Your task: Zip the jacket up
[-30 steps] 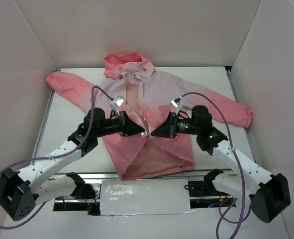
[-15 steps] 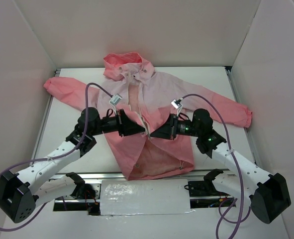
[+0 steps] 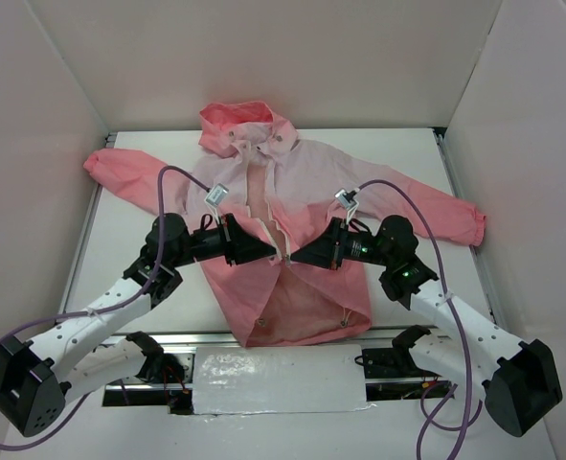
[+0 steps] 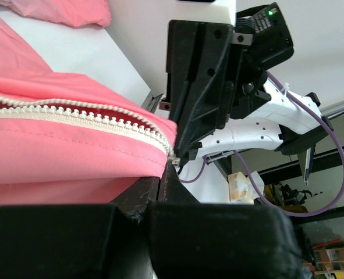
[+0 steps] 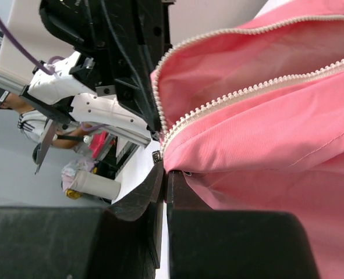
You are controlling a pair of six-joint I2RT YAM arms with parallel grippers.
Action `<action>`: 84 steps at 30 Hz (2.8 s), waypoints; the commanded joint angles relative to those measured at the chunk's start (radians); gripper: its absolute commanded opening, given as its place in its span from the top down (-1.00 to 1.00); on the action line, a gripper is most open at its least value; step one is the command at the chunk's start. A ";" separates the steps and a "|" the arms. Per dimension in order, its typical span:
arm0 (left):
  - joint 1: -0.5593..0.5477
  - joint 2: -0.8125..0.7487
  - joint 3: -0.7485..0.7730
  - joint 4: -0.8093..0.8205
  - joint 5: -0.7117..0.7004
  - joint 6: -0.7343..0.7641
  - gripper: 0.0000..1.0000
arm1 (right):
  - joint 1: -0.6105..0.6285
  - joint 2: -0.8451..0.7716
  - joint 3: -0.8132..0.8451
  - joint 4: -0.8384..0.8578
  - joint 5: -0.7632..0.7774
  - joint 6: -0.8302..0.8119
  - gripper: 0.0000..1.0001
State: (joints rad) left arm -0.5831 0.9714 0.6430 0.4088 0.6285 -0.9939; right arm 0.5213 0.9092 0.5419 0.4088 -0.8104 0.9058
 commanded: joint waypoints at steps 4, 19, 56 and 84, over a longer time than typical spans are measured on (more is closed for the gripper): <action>0.003 -0.013 -0.002 0.123 -0.004 -0.052 1.00 | 0.011 0.000 0.021 0.130 -0.042 0.021 1.00; 0.026 0.007 -0.088 0.387 -0.003 -0.229 1.00 | 0.006 0.048 0.007 0.251 -0.102 0.070 1.00; 0.039 0.027 -0.091 0.438 0.014 -0.249 1.00 | -0.040 0.123 0.013 0.360 -0.134 0.111 1.00; 0.039 0.059 -0.100 0.510 0.036 -0.278 1.00 | -0.073 0.194 0.027 0.541 -0.176 0.231 1.00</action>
State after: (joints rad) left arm -0.5453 1.0313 0.5423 0.8173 0.6350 -1.2648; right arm 0.4534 1.0981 0.5419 0.8299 -0.9627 1.1088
